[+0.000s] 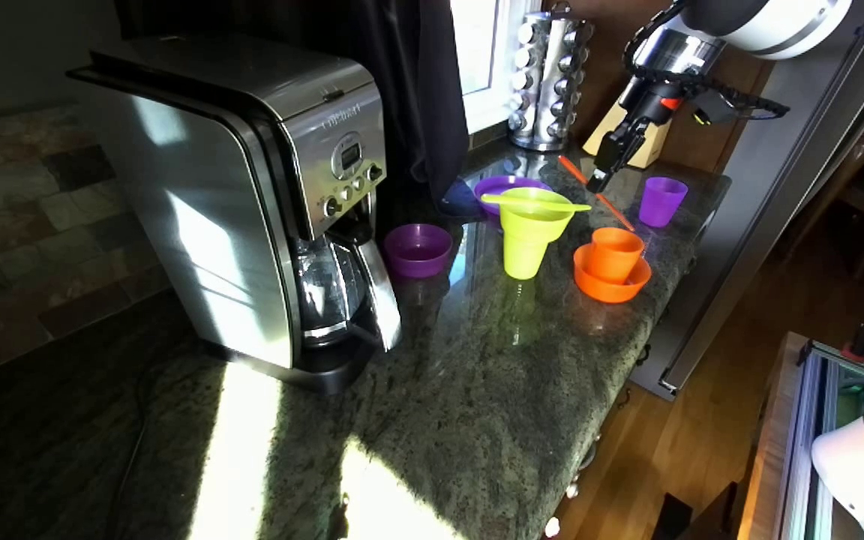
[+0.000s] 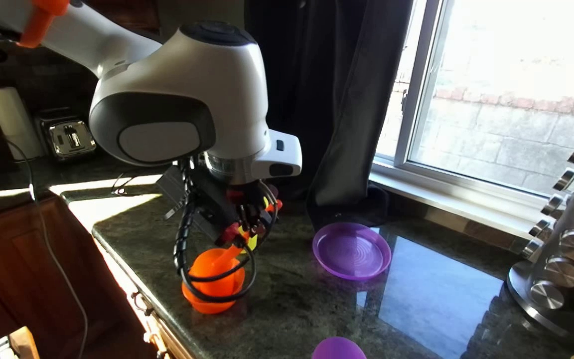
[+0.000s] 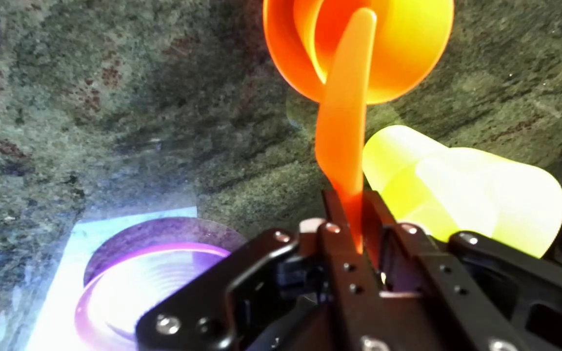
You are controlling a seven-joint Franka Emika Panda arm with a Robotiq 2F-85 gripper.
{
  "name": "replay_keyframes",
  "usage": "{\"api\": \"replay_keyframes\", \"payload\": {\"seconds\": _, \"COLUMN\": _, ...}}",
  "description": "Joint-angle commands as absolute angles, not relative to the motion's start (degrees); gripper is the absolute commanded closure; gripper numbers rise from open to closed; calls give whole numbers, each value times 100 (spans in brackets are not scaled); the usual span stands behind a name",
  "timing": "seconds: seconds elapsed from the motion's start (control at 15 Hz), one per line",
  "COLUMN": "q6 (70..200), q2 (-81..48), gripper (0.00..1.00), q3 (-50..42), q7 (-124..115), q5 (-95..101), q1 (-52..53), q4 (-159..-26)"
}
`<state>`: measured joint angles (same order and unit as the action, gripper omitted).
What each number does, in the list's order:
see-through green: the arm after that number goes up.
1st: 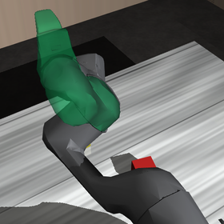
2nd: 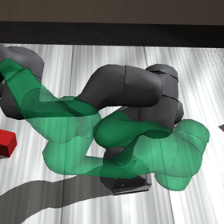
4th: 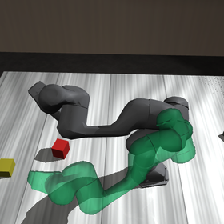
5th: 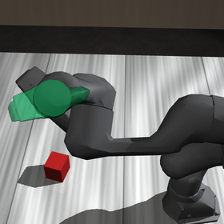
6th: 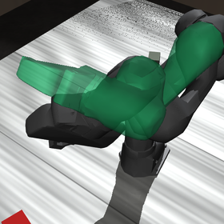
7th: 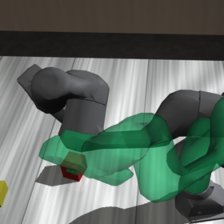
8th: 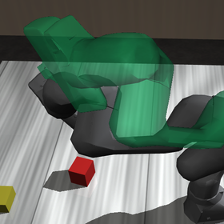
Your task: Put the orange cup and the orange knife in the bowl
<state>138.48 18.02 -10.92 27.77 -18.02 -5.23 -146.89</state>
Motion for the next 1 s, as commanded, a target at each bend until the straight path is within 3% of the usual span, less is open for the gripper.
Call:
{"api": "replay_keyframes", "payload": {"seconds": 0.0, "q6": 14308, "q2": 2196, "gripper": 96, "q3": -1340, "q7": 3190, "q5": -2143, "q1": -228, "q4": -15168}}
{"api": "replay_keyframes", "payload": {"seconds": 0.07, "q6": 14089, "q2": 1909, "gripper": 96, "q3": -1276, "q7": 2884, "q5": -1853, "q1": -302, "q4": -14846}}
{"api": "replay_keyframes", "payload": {"seconds": 0.13, "q6": 14110, "q2": 1931, "gripper": 85, "q3": -1297, "q7": 2898, "q5": -1846, "q1": -278, "q4": -14872}}
{"api": "replay_keyframes", "payload": {"seconds": 0.53, "q6": 14110, "q2": 1917, "gripper": 85, "q3": -1296, "q7": 2896, "q5": -1840, "q1": -275, "q4": -14845}}
{"api": "replay_keyframes", "payload": {"seconds": 0.6, "q6": 14359, "q2": 1980, "gripper": 96, "q3": -1281, "q7": 3011, "q5": -1835, "q1": -254, "q4": -14958}}
{"api": "replay_keyframes", "payload": {"seconds": 0.93, "q6": 15114, "q2": 2215, "gripper": 96, "q3": -1253, "q7": 2981, "q5": -1684, "q1": -212, "q4": -15313}}
